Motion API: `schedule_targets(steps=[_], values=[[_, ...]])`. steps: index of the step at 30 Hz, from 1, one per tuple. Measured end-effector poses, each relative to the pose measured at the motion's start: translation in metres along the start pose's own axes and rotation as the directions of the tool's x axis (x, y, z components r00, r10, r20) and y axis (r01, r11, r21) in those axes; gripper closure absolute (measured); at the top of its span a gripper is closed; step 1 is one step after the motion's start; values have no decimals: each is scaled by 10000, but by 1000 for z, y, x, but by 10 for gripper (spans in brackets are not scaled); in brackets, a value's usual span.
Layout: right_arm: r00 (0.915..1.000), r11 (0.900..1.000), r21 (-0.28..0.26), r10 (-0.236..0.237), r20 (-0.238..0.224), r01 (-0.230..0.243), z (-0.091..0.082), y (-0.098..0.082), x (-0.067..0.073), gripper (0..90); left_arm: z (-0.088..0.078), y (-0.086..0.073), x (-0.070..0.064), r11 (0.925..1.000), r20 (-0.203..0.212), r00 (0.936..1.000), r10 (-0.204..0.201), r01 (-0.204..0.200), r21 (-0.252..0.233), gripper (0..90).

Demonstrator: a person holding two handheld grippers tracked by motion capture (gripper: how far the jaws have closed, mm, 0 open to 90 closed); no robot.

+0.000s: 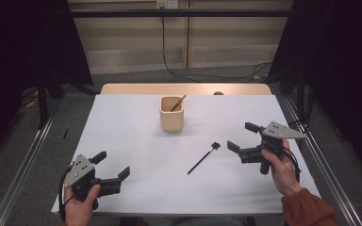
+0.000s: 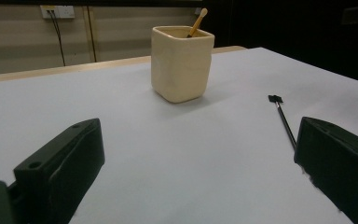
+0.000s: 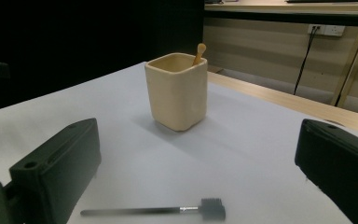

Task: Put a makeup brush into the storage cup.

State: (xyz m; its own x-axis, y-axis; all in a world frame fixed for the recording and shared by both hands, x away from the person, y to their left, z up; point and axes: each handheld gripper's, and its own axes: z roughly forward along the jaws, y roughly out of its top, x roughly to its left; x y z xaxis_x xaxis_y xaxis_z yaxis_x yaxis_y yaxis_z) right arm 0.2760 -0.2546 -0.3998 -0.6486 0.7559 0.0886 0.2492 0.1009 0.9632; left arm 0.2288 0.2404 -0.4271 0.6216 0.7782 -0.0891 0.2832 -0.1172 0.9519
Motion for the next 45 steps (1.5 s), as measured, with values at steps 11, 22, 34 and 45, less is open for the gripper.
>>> schedule_targets(steps=[11,22,34,45], values=[[9999,9997,247,-30,159,26,30,24,-17,0,2,0,2,10000,-14,10000,12,-12,32,17],[9997,9998,169,108,217,-112,54,40,-30,0,2,0,4,10000,-54,10000,-8,8,53,17],[9996,9863,1649,85,-265,-40,62,39,-31,13,1,0,5,10000,-61,10000,-56,56,13,17],[9960,9402,3375,-173,-877,460,58,37,-33,40,3,0,4,10000,-42,10000,-3,3,88,18]])
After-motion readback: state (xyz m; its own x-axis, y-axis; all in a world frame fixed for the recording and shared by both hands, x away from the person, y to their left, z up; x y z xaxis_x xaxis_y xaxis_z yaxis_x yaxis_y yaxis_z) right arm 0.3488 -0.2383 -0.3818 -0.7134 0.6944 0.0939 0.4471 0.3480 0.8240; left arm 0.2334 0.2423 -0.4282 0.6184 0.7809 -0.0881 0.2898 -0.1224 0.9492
